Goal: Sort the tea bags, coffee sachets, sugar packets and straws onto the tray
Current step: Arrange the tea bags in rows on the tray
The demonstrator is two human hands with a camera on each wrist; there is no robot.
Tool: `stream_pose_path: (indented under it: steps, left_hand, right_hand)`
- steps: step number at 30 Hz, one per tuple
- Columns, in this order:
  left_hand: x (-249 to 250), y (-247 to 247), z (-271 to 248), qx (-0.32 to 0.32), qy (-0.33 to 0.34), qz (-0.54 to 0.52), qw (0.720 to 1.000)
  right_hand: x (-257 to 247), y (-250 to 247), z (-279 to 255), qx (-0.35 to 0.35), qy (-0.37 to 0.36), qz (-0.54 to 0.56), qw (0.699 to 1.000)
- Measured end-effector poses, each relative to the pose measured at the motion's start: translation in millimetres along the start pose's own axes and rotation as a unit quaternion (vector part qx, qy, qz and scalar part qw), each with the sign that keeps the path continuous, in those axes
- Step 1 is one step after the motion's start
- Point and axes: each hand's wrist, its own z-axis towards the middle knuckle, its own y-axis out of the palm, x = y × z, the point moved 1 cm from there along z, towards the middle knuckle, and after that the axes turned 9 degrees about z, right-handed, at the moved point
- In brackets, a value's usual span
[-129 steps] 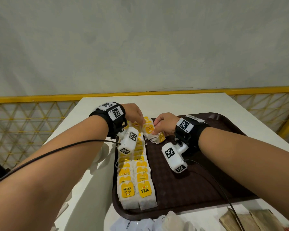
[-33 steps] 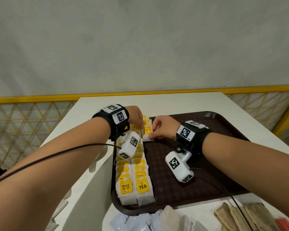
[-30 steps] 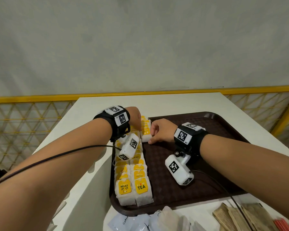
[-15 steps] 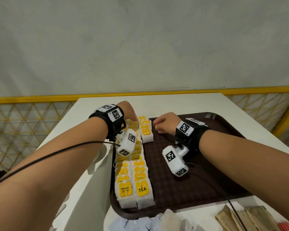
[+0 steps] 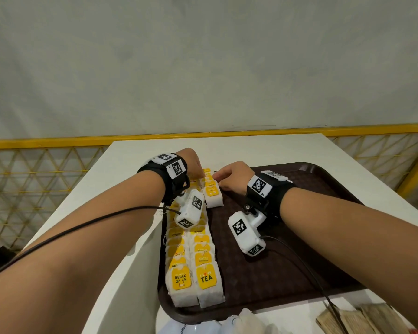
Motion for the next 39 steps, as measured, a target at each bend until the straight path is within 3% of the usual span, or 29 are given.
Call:
stream_pose_path:
  steps: [5, 10, 14, 19, 39]
  left_hand:
    - [4, 0, 1, -0.010, 0.008, 0.035, 0.999]
    - [8, -3, 2, -0.019, 0.012, 0.058, 0.998]
    - [12, -4, 3, -0.016, 0.019, 0.073, 0.997]
    - [4, -12, 6, 0.008, 0.015, 0.046, 0.999]
    - [0, -14, 5, 0.003, 0.024, -0.028, 0.999]
  right_hand:
    - [0, 3, -2, 0.006, -0.004, 0.035, 0.999]
    - [1, 4, -1, 0.009, 0.058, 0.077, 0.995]
    - [1, 2, -3, -0.007, 0.062, 0.065, 0.996]
    - [-1, -2, 2, 0.010, 0.077, 0.085, 0.993]
    - [-6, 3, 5, 0.013, 0.074, 0.078, 0.994]
